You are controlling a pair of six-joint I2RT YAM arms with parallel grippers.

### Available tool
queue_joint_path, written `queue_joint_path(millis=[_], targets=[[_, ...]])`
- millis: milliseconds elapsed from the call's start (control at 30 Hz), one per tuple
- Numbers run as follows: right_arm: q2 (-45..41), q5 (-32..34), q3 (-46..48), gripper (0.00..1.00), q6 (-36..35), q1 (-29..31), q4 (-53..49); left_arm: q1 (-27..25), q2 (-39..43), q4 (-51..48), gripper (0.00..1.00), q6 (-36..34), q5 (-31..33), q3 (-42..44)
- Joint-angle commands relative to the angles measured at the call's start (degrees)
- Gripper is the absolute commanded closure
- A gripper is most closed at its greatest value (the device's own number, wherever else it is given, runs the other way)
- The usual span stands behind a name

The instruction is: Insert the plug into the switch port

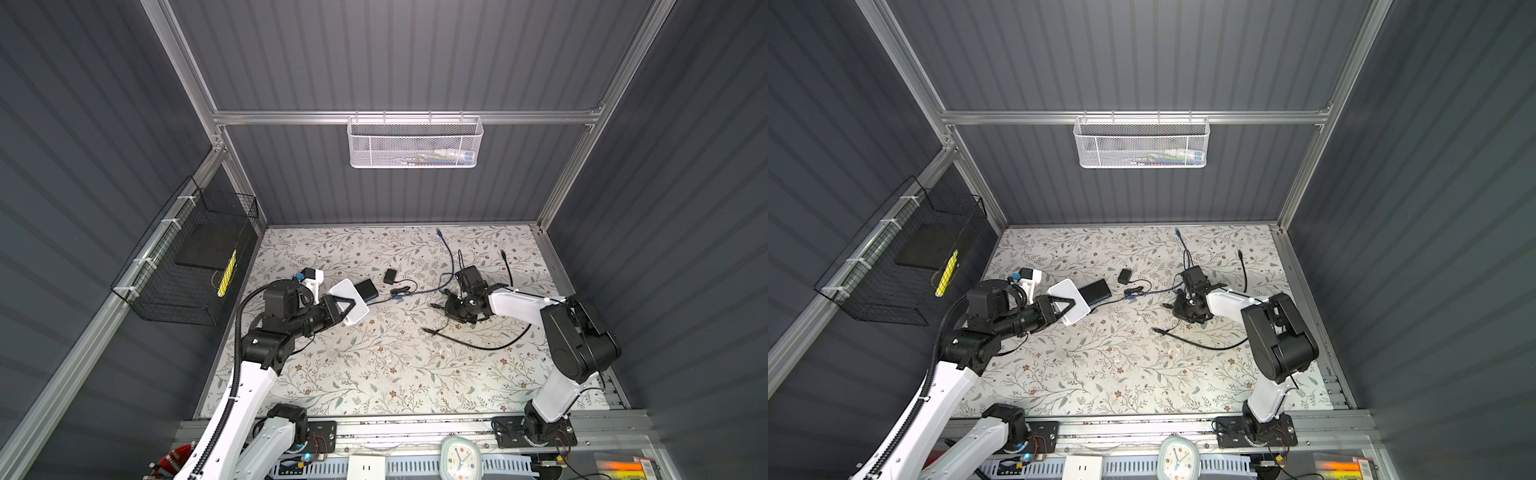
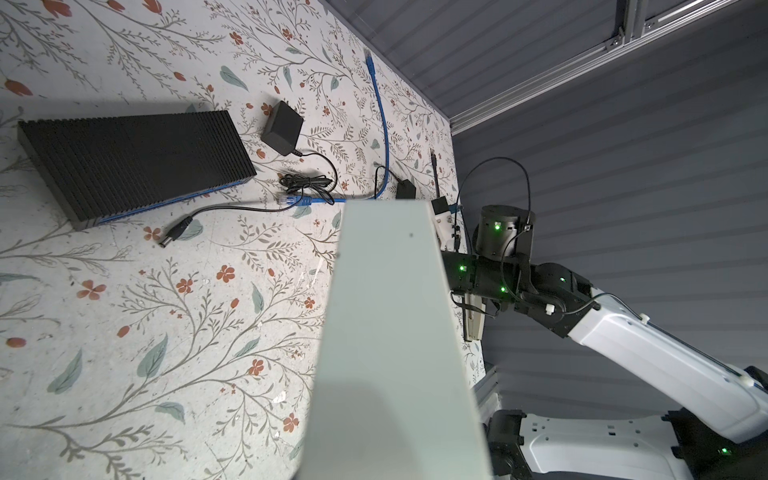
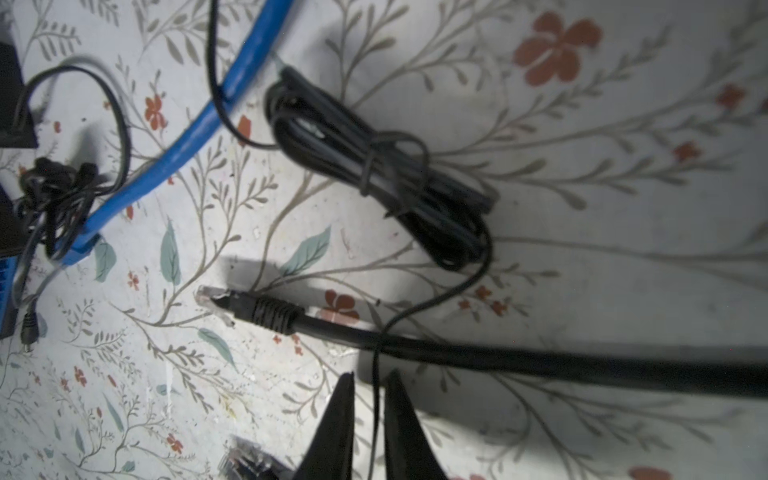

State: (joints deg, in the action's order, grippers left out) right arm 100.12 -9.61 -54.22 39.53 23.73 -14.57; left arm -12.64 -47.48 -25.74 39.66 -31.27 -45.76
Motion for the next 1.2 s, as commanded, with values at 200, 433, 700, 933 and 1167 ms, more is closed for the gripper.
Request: queue_joint_path(millis=[200, 433, 700, 933, 1167], targets=[[-5.8, 3.8, 1.6, 0.64, -2.1, 0.4, -6.6, 0.3, 1.2, -0.1, 1.00, 0.1, 0.0, 0.4], [-11.1, -3.1, -2.0, 0.57, -14.5, 0.4, -18.5, 0.3, 1.0, -2.5, 1.00, -0.8, 0.4, -0.8], [-14.3, -8.1, -11.7, 0.55, -36.1, 3.6, -31.1, 0.3, 3.5, -6.5, 1.00, -1.1, 1.1, -2.1], [-20.8, 2.3, -5.5, 0.51, -62.8, 7.8, -18.3, 0.3, 6.5, -8.4, 1.00, -1.6, 0.4, -2.7], [-15.7, 5.9, -3.1, 0.50, -73.2, 7.9, -12.6, 0.3, 8.4, -10.1, 1.00, -2.7, -1.1, -3.2]])
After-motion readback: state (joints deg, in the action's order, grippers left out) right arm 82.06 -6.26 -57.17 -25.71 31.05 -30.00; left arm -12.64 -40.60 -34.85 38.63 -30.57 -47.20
